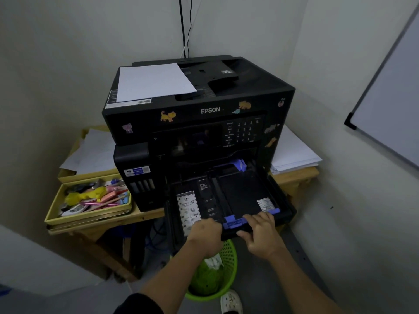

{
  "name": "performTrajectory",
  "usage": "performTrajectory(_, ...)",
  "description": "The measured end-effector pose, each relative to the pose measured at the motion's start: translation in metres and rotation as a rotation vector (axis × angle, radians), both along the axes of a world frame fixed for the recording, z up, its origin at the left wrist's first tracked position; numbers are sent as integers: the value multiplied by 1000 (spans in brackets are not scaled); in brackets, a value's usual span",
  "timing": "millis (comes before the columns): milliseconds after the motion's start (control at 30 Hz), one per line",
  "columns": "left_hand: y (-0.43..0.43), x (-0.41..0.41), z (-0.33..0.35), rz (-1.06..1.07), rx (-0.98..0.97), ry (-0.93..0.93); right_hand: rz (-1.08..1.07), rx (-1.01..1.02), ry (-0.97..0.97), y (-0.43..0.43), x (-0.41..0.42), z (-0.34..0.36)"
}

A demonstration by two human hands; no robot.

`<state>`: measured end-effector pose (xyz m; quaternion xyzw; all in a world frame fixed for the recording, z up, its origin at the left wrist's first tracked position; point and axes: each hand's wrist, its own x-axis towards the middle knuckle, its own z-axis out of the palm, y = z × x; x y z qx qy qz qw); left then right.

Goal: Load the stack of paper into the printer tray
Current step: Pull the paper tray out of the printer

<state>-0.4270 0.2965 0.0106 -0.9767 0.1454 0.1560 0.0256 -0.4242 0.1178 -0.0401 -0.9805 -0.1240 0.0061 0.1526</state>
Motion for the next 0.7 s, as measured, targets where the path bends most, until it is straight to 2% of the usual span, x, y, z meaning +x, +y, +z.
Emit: performTrajectory(700, -7, -31, -5, 12, -21, -80, -46, 55, -67, -3, -25, 4)
